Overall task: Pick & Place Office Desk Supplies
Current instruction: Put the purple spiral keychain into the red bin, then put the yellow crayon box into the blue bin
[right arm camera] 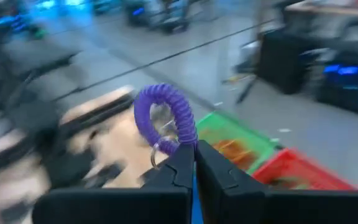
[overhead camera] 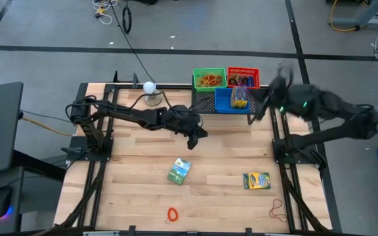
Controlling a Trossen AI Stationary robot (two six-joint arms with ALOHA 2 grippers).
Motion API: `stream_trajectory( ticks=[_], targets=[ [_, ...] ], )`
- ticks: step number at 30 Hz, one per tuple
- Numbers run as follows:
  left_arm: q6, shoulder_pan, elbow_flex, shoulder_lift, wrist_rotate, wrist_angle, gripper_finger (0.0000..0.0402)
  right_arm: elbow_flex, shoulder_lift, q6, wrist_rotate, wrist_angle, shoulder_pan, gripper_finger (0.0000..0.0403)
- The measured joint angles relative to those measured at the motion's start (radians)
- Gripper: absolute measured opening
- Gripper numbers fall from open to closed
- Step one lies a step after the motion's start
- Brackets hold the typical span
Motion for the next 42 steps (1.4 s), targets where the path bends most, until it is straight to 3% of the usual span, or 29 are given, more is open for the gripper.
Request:
stream_trajectory(
  ticks=[5,8,13,18,23,27,38,42],
  targets=[
    [-0.094,-0.024,-0.119,-0.006,-0.102,0.173,0.0024,0.109,0.041,-0.050,-0.076,-0.009,-0.246,0.0007],
    [-0.159,-0.049,-0.175,-0.007,-0.149,0.251,0.0010,0.133,0.094,-0.051,-0.225,-0.011,-0.437,0.0007],
    [-0.199,-0.106,-0.197,-0.007,-0.282,0.257,0.0009,0.132,0.244,-0.029,-0.579,-0.045,-0.733,0.0008],
    [-0.222,-0.156,-0.196,-0.008,-0.361,0.257,0.0021,0.132,0.396,-0.055,-0.695,-0.096,-0.920,0.0008],
    [-0.256,-0.189,-0.196,-0.008,-0.423,0.254,0.0020,0.132,0.524,-0.082,-0.797,-0.133,-0.996,0.0009],
    [-0.272,-0.198,-0.196,-0.008,-0.444,0.252,0.0021,0.132,0.586,-0.080,-0.807,-0.133,-1.004,0.0023],
    [-0.300,-0.196,-0.196,-0.008,-0.504,0.252,0.0021,0.132,0.546,-0.047,-0.715,-0.163,-0.998,0.0170],
    [-0.248,-0.196,-0.196,-0.008,-0.523,0.252,0.0021,0.145,0.481,-0.050,-0.733,-0.224,-1.002,0.0186]
  ],
)
